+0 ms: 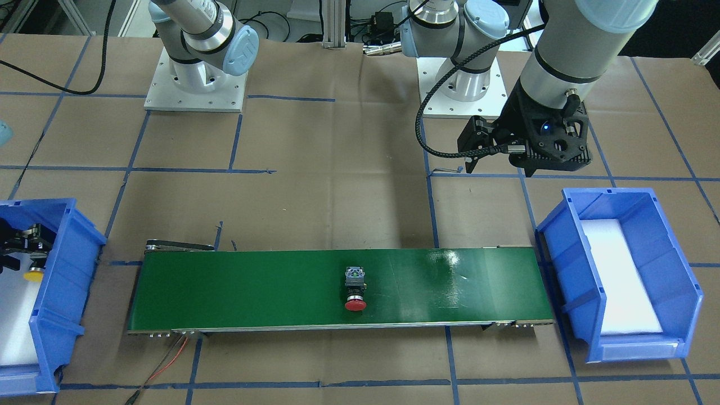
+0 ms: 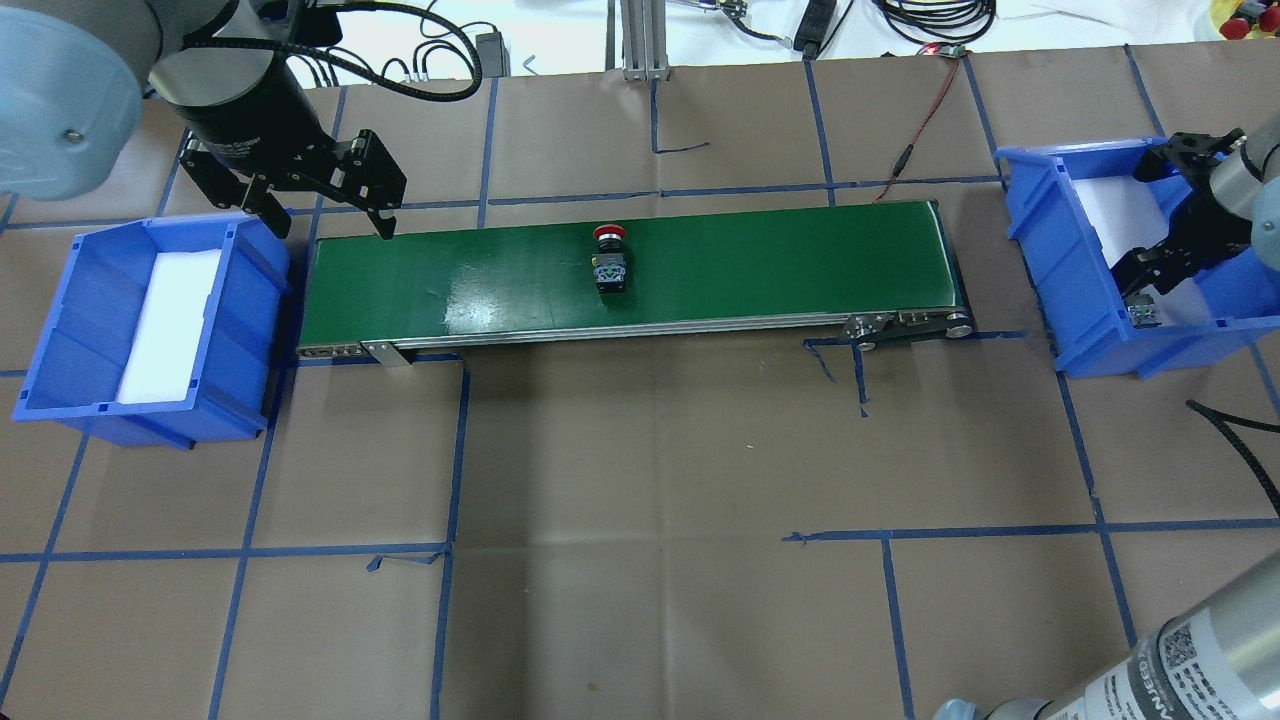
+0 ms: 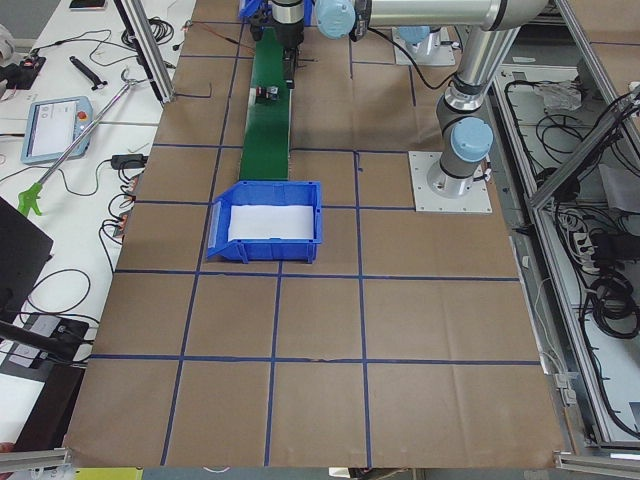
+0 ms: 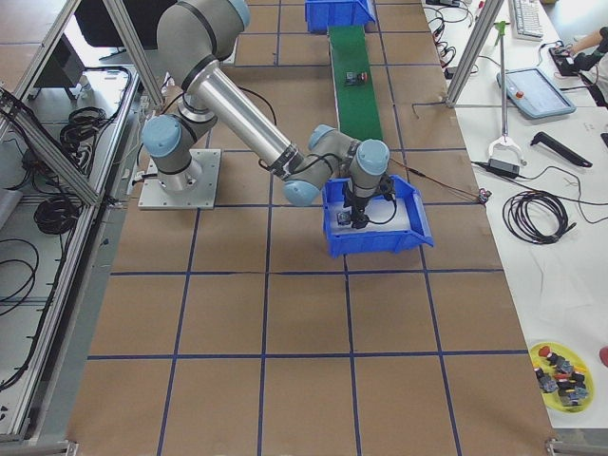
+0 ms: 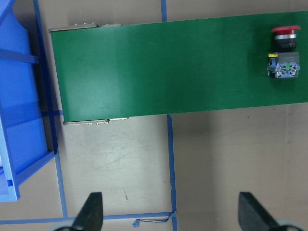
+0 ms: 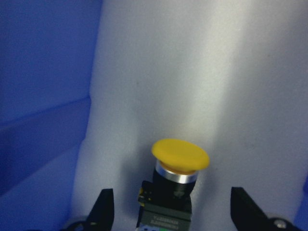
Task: Transport two buttons from left to right
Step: 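Open the right gripper to drop the yellow button in the bin, then move the right gripper back over the belt toward the red button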
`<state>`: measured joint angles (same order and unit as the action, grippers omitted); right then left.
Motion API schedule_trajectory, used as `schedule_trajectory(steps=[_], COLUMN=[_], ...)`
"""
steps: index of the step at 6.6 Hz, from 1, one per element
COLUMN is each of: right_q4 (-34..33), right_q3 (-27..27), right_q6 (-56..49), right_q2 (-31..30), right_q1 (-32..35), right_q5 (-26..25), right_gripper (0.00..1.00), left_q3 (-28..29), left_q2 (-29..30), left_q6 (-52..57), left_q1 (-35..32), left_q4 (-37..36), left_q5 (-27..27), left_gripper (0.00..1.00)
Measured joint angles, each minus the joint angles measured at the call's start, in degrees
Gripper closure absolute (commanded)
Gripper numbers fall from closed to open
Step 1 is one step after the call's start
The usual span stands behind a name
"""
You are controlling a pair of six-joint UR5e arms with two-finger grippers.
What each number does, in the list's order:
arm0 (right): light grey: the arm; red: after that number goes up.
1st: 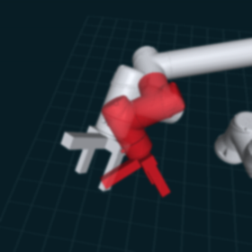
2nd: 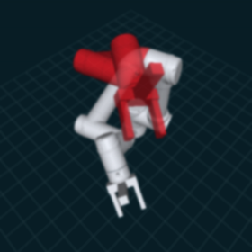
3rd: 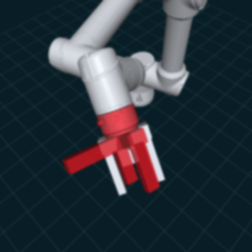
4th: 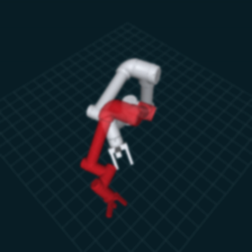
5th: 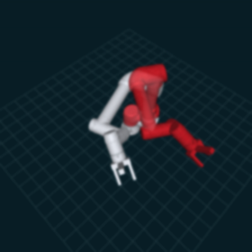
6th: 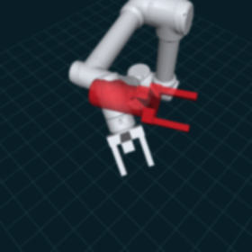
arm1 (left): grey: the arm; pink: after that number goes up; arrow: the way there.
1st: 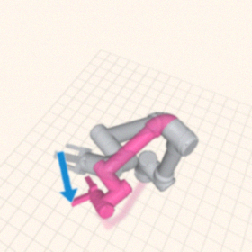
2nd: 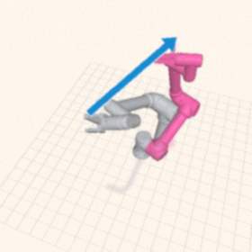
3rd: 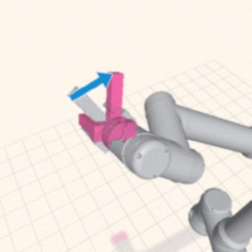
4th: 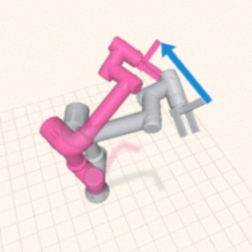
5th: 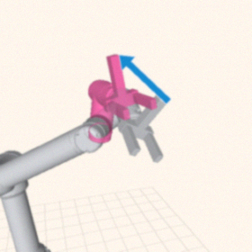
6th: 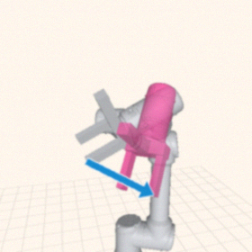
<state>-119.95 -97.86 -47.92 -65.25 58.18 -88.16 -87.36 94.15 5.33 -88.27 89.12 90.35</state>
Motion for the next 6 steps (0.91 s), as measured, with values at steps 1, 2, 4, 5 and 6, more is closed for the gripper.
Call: schedule_trajectory(steps=[1,2,4,5,6], right_q4=[0.3,1.4,7.2,10.8,15.9], right_q3=[1.2,2.4,5.1,7.8,11.3], right_q6=[0.3,0.8,6.0,9.9,13.4], right_q2=[-0.6,-1.8,-5.8,-7.5,-8.5], right_q1=[0.0,0.1,0.4,1.1,2.5], right_q5=[-0.1,-0.1,-0.1,-0.1,-0.1], right_gripper=[0.01,0.0,0.0,0.0,0.0], left_q3=[0.0,0.0,0.0,0.0,0.0], left_q2=[0.0,0.0,0.0,0.0,0.0], left_q6=[0.0,0.0,0.0,0.0,0.0], left_q1=[0.0,0.0,0.0,0.0,0.0], left_q4=[0.0,0.0,0.0,0.0,0.0], left_q5=[0.0,0.0,0.0,0.0,0.0], left_gripper=[0.0,0.0,0.0,0.0,0.0])
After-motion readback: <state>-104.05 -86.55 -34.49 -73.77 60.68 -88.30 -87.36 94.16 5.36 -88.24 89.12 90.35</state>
